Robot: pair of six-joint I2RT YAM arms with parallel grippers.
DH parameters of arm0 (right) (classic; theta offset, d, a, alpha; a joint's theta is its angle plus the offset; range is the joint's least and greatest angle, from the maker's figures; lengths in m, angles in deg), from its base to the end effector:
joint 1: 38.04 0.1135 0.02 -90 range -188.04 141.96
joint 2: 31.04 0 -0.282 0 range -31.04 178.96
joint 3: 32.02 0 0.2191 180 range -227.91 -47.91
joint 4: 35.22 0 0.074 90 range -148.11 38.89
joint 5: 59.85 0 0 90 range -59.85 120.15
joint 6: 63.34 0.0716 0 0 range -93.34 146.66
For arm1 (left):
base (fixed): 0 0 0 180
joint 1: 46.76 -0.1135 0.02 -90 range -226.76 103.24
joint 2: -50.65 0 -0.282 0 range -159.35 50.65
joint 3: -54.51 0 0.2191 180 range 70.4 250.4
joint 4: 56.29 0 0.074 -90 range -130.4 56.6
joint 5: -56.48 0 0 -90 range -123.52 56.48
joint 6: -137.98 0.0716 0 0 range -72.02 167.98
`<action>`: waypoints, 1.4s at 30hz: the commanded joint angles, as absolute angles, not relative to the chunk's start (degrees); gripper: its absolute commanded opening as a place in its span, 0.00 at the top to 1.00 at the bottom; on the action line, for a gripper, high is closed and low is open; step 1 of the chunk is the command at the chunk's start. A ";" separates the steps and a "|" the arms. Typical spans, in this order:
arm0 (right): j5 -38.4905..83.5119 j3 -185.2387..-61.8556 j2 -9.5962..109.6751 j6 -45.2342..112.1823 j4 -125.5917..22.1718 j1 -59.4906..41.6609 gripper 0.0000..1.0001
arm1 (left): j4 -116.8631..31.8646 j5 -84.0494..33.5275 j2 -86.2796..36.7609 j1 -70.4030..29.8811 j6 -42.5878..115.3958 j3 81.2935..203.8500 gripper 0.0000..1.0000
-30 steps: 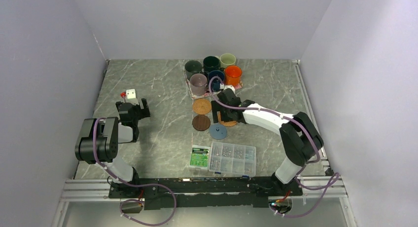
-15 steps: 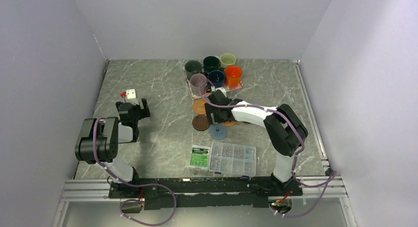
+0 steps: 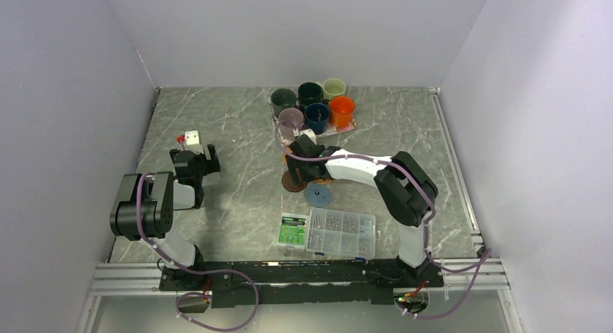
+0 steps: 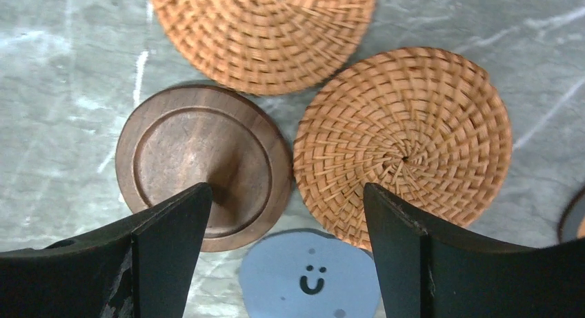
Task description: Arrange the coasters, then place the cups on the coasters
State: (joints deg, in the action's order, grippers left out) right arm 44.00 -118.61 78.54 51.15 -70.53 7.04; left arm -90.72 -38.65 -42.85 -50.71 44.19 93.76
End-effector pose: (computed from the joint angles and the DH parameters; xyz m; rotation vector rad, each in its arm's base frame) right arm 0.2887 0.2652 0.1715 -0.3691 2.5238 0.1586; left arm 0.3008 0.0272 0.1679 -0.1894 1.9069 0.0877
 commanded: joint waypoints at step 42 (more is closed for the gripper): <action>40.44 -117.36 76.78 57.25 -67.66 11.37 0.12 | -93.62 -37.78 -42.86 -50.80 44.82 93.65 0.06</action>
